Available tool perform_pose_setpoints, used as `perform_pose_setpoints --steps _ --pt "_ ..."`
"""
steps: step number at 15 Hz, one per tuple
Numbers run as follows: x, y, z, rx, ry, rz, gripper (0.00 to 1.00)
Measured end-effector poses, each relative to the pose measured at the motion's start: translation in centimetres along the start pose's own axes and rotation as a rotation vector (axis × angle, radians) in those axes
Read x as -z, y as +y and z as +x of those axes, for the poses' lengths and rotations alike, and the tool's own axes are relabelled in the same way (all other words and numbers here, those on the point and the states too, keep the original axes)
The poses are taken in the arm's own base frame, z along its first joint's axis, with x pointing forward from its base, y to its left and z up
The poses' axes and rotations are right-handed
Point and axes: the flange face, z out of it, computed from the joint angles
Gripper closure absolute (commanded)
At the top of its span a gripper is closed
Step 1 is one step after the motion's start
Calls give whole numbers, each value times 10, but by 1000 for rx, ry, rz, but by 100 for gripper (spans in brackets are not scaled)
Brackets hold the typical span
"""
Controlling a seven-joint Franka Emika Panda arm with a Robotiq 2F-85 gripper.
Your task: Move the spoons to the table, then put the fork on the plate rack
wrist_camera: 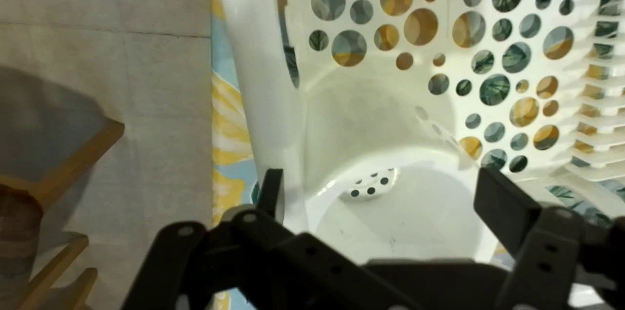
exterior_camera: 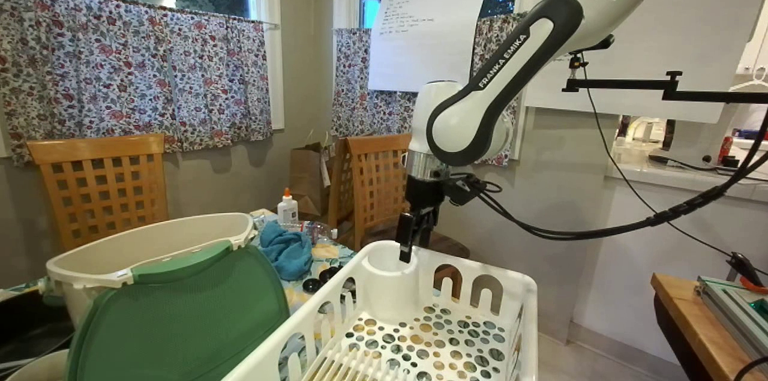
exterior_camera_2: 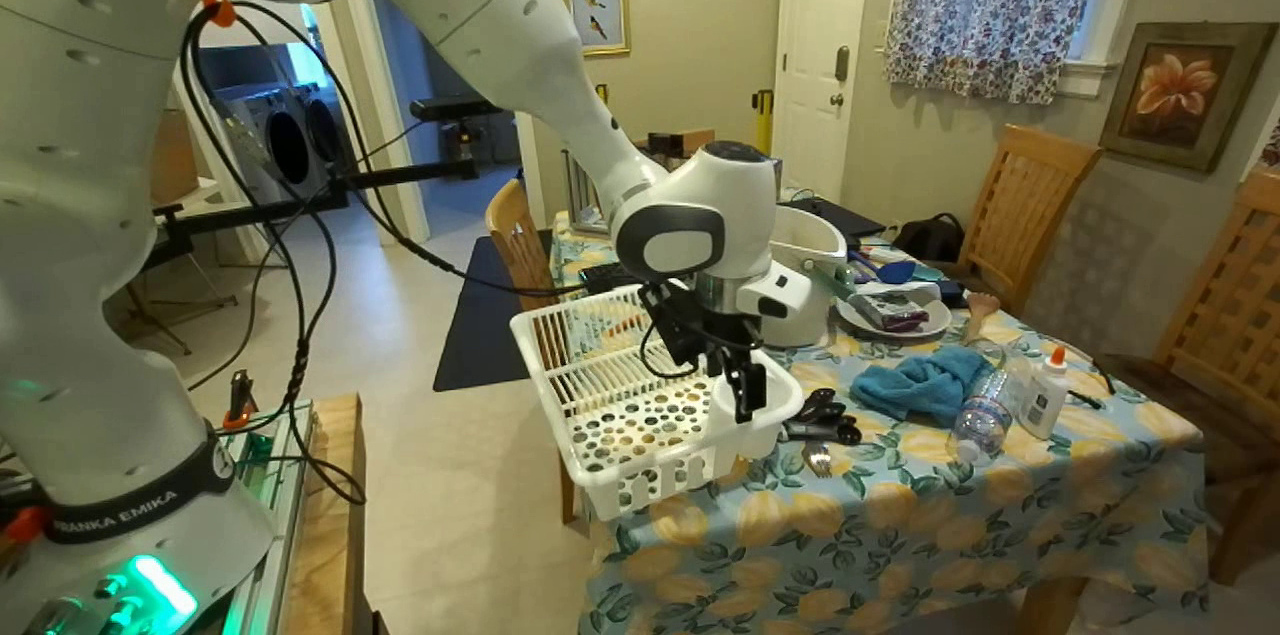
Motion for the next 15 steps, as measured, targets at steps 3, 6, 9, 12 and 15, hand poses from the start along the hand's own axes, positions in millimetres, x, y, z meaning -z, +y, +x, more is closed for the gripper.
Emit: perform_pose_setpoints --steps 3,6,9,12,15 --pt "-5 11 -17 -1 -1 -7 0" --pt "-9 21 -31 2 0 -14 0" --pt "-15 26 -38 6 -7 -16 26" --pt "-19 25 -40 9 -14 -14 50" --pt "-19 25 -39 9 -13 -13 69"
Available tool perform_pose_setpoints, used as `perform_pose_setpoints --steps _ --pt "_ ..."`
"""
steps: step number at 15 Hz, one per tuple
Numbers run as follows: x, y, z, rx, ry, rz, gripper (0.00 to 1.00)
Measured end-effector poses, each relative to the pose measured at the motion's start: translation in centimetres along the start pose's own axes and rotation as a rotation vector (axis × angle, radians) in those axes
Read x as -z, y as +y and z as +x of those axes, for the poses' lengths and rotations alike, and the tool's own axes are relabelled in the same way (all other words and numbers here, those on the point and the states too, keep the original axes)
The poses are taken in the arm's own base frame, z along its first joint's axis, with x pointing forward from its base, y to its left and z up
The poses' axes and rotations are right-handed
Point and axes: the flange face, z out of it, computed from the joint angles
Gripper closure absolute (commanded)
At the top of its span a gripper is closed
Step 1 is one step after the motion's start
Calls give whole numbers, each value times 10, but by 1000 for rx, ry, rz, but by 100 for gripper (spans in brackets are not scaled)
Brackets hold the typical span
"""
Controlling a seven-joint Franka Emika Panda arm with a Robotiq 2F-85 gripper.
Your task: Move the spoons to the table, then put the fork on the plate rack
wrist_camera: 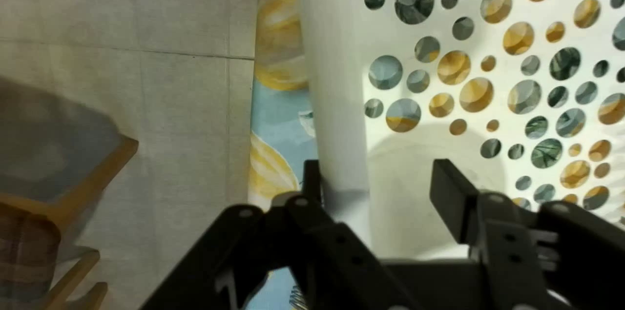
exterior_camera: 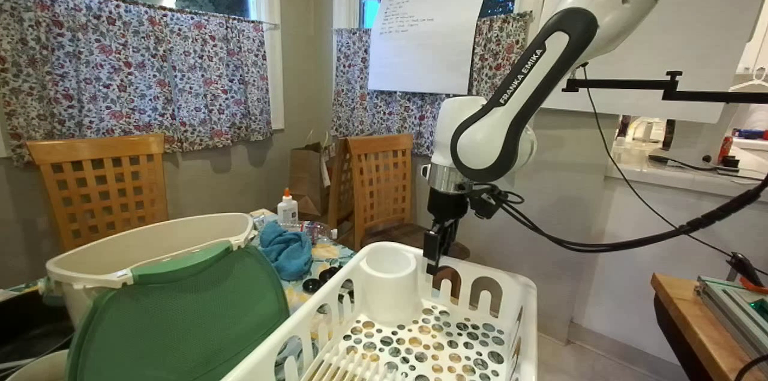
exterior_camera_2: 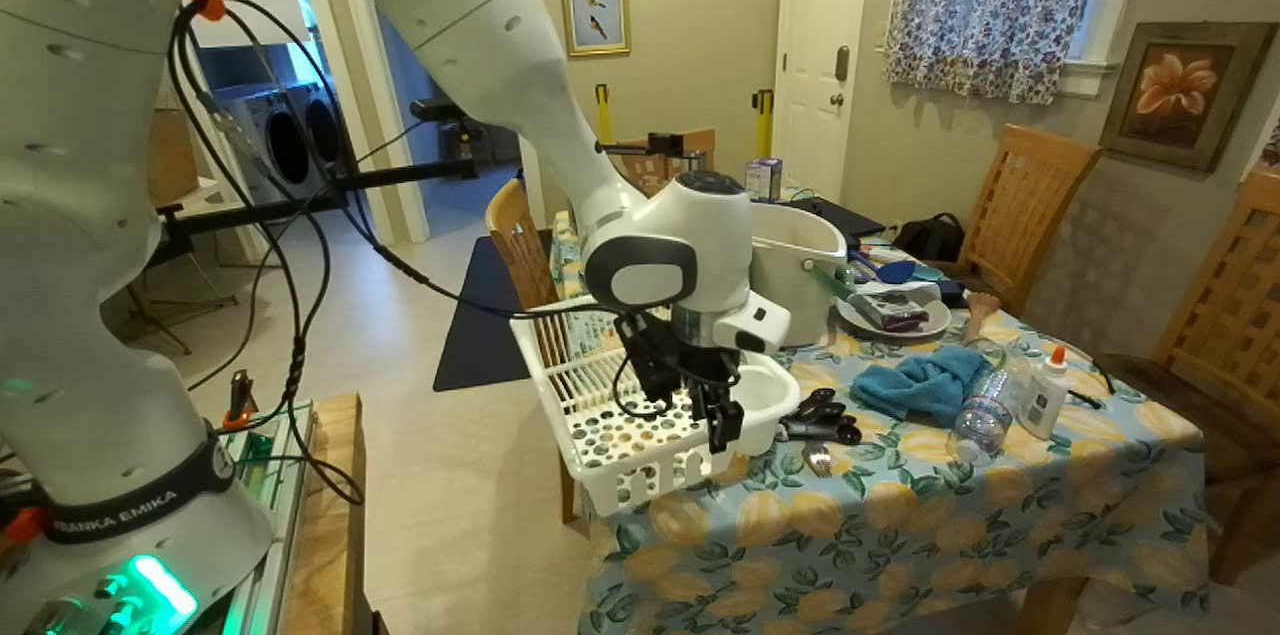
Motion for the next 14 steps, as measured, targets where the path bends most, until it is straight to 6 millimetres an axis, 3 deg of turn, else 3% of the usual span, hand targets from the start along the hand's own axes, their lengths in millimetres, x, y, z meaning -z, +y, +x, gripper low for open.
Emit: perform_pose_setpoints --steps 4,6,14 --pt "1 0 4 -20 -1 2 97" --pt "1 -2 6 -26 -16 7 94" --pt "0 -8 20 -74 -79 40 94"
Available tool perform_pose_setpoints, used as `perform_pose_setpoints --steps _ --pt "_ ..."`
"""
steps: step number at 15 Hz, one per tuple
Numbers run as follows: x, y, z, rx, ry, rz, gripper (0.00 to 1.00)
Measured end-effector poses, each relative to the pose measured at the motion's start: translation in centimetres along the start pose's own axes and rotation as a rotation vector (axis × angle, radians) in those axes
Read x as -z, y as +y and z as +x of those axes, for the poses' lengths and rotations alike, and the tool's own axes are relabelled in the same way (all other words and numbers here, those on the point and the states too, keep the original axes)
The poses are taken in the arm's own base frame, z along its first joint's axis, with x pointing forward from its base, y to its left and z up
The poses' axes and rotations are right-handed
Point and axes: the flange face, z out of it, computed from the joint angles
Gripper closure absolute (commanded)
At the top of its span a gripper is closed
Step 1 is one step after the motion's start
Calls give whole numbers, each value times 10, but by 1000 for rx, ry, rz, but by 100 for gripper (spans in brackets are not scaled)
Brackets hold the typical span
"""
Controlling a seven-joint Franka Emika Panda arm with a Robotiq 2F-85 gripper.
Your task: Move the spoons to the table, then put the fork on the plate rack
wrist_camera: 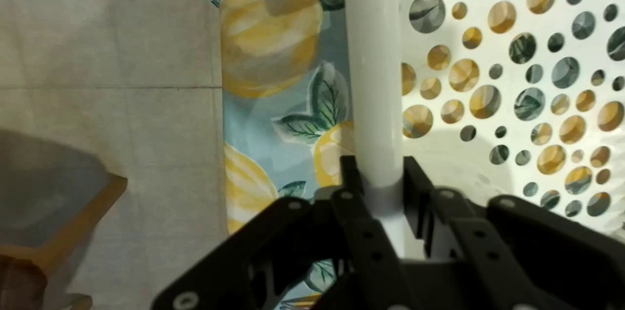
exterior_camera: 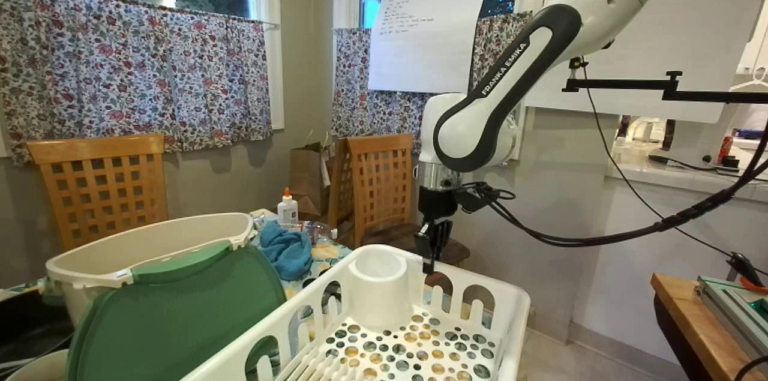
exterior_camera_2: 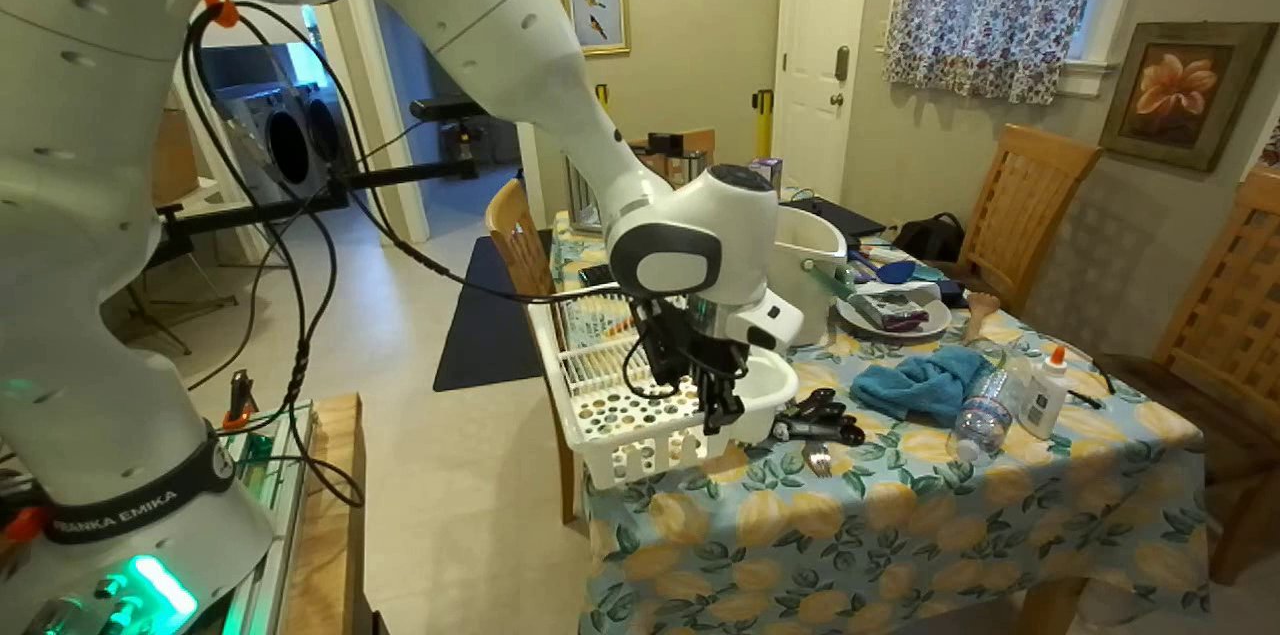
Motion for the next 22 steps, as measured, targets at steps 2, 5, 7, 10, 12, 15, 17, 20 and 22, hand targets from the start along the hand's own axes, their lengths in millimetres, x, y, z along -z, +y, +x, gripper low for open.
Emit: perform_pose_setpoints --steps 2,5,7,10,12,15,17,20,22 --pt "-1 -7 7 12 -4 3 94" --pt "-2 -25 21 42 -18 8 94" --pt "-3 -38 29 58 -36 9 94" --pt "-5 -55 36 65 -62 8 94" --pt "-6 -67 37 60 -81 4 94" --pt "-8 -84 35 40 -108 -3 94" --pt "-9 -94 32 27 -123 -7 49" --pt "-8 -103 32 15 -122 -17 30" --pt "-2 -104 35 14 -110 -20 16"
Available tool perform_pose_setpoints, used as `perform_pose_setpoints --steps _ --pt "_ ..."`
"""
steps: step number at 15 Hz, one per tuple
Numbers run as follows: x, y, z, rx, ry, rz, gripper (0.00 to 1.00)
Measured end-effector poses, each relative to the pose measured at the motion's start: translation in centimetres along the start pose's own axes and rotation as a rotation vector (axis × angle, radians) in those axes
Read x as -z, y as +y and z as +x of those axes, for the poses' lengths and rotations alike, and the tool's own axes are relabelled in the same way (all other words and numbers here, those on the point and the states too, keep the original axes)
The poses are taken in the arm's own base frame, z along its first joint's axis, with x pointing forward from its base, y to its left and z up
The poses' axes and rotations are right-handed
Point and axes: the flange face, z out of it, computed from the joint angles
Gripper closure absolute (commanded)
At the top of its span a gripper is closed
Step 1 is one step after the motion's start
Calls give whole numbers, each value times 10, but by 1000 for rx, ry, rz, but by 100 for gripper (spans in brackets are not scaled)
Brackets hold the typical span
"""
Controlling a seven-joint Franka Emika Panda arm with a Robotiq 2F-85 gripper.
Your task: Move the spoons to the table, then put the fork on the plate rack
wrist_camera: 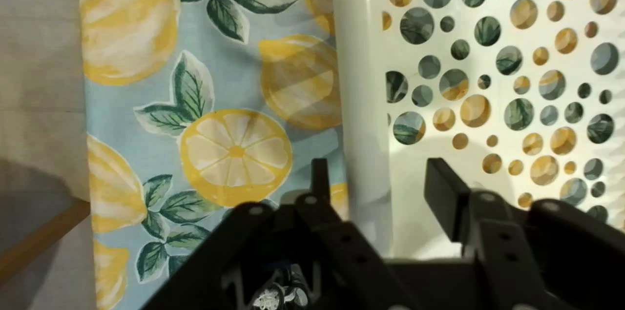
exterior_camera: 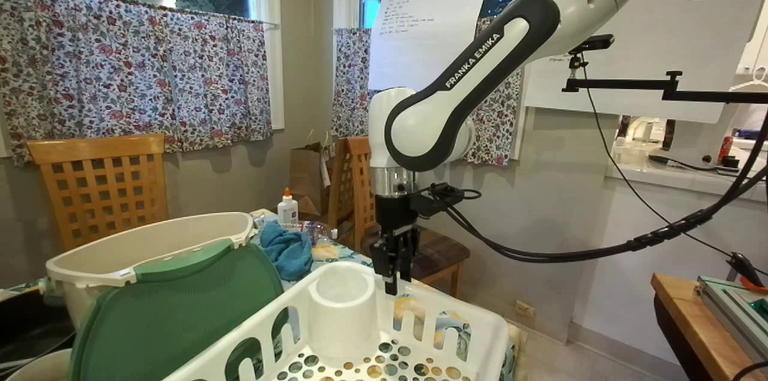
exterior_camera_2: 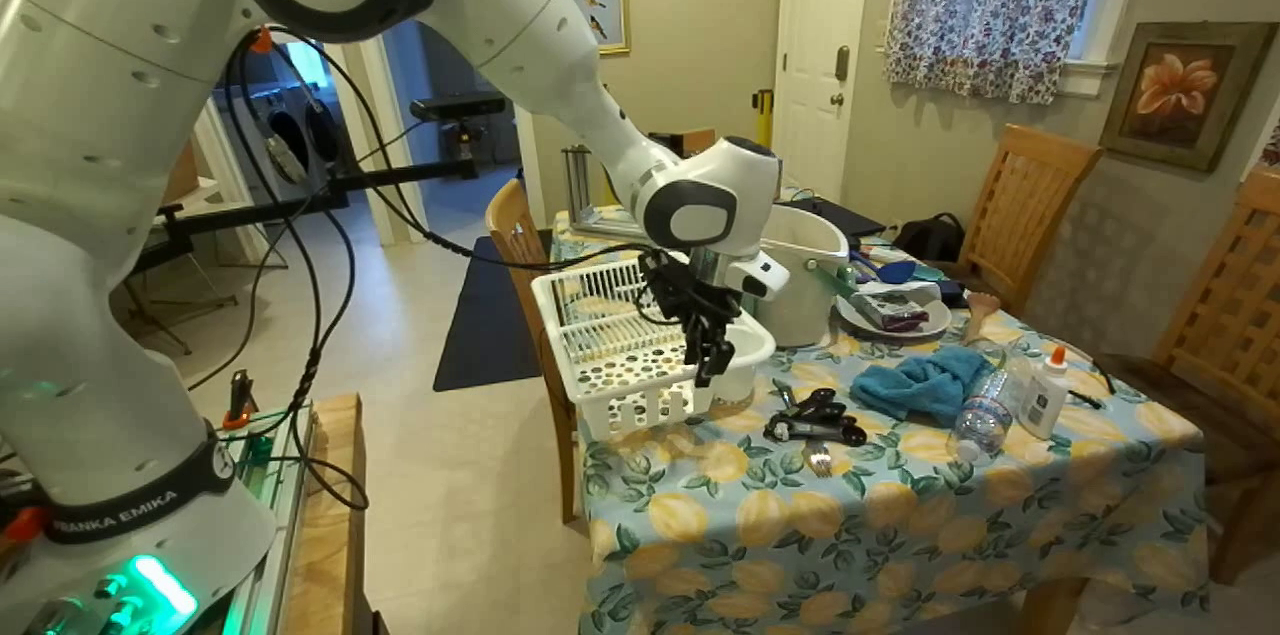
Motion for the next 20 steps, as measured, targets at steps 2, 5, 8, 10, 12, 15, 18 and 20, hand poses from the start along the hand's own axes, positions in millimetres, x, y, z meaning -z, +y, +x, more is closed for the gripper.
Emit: perform_pose_setpoints --steps 2,5,8,10,12,15,18,20 --pt "12 5 2 2 24 -11 2" --pt "38 18 9 6 91 -41 0" --pt "58 37 19 -7 172 -75 0" --pt "63 49 25 -7 221 -99 0" --pt "63 58 30 -3 257 -119 0" --pt "53 65 39 -2 302 -129 0" --pt "37 68 51 -1 326 -132 0" --pt "26 72 58 -2 340 -134 0"
